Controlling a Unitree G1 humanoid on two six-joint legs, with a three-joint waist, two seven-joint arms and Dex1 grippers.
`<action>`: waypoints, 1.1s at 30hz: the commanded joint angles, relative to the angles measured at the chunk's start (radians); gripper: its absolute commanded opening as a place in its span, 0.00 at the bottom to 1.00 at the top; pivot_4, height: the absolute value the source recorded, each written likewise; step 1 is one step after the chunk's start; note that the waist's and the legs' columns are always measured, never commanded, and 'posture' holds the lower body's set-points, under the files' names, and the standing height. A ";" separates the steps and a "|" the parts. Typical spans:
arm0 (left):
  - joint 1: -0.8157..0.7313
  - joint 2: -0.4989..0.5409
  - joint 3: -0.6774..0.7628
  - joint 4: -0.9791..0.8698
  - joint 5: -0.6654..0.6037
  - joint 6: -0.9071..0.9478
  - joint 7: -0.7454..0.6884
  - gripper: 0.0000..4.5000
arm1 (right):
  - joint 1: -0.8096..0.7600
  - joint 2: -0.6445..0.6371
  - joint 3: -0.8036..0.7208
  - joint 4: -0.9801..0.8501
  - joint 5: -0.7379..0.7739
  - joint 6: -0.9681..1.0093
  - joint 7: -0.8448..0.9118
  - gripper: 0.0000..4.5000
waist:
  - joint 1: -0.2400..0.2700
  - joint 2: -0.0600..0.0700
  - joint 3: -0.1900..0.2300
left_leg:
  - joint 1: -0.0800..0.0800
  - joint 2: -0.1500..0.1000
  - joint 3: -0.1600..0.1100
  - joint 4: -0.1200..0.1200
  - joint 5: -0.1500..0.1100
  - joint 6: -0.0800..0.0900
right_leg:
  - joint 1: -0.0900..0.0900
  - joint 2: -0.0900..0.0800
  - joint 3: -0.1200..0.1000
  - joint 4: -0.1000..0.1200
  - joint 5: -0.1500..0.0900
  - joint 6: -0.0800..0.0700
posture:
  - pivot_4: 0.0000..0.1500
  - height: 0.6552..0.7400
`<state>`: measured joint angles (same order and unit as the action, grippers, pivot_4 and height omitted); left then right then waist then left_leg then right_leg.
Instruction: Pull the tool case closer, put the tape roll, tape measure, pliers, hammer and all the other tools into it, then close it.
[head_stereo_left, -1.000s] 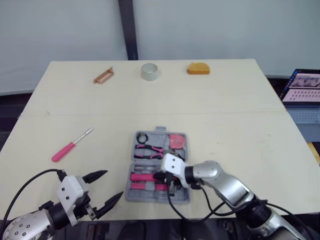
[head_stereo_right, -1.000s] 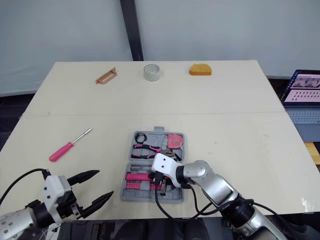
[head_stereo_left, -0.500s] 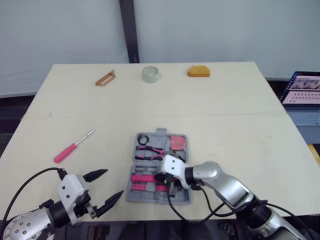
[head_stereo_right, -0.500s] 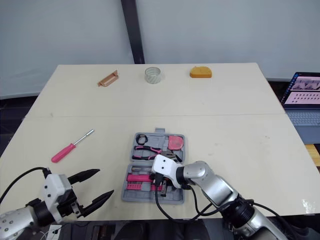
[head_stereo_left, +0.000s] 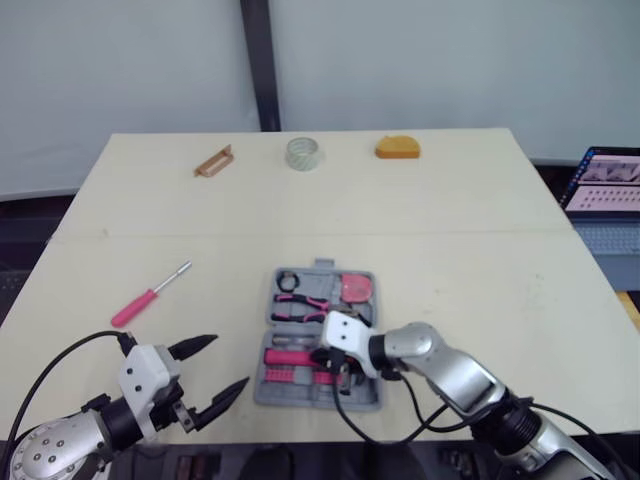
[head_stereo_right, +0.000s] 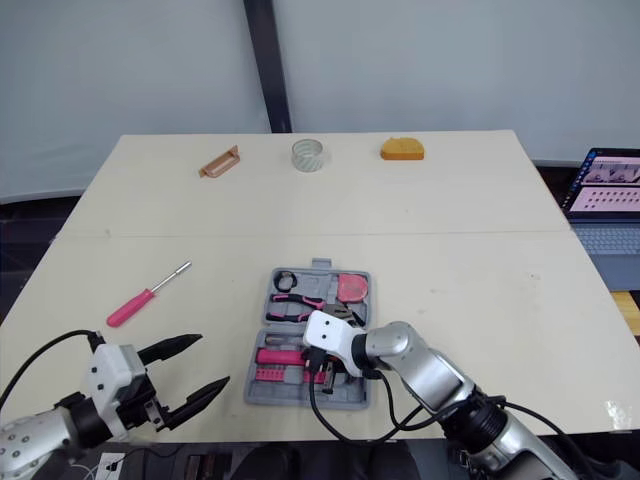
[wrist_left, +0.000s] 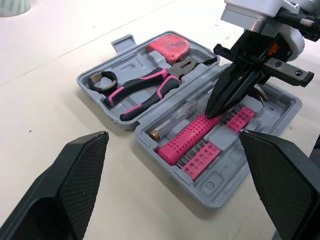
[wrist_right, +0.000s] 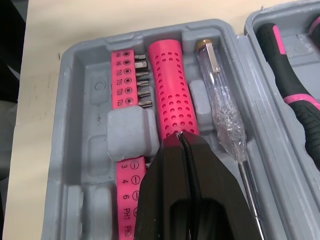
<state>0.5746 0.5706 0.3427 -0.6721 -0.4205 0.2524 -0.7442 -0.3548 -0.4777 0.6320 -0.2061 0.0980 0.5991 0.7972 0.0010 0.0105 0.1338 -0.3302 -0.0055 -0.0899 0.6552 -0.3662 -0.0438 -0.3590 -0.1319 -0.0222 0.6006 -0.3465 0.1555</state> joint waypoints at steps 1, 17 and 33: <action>0.000 0.010 0.002 -0.008 0.001 -0.003 -0.002 1.00 | 0.064 -0.065 0.052 0.165 -0.089 0.128 -0.021 0.01 | 0.000 0.000 0.000 | 0.000 0.000 0.000 0.000 0.000 0.000 | 0.000 0.000 0.000 0.000 0.000 0.000 | 1.00 1.00; -0.127 0.037 -0.037 0.069 -0.017 0.059 -0.007 1.00 | 0.024 0.013 -0.459 -0.093 0.348 0.050 0.058 0.52 | -0.005 0.002 0.028 | -0.015 0.001 -0.004 0.001 0.000 -0.001 | -0.018 0.000 0.001 0.004 0.002 0.000 | 1.00 1.00; -0.127 -0.022 0.326 0.509 0.012 -0.072 0.107 1.00 | 0.400 -0.287 -0.945 0.118 0.315 -0.166 0.080 0.99 | -0.002 -0.005 0.035 | -0.020 0.001 0.003 0.009 0.000 0.000 | -0.018 0.000 -0.004 0.006 0.003 0.002 | 1.00 1.00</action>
<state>0.4251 0.5561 0.6102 -0.1877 -0.4225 0.2218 -0.6553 0.0286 -0.7497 -0.2489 -0.1199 0.4288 0.4736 0.8992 -0.0009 0.0051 0.1687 -0.3502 -0.0050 -0.0871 0.6638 -0.3662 -0.0437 -0.3769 -0.1317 -0.0256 0.6063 -0.3430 0.1580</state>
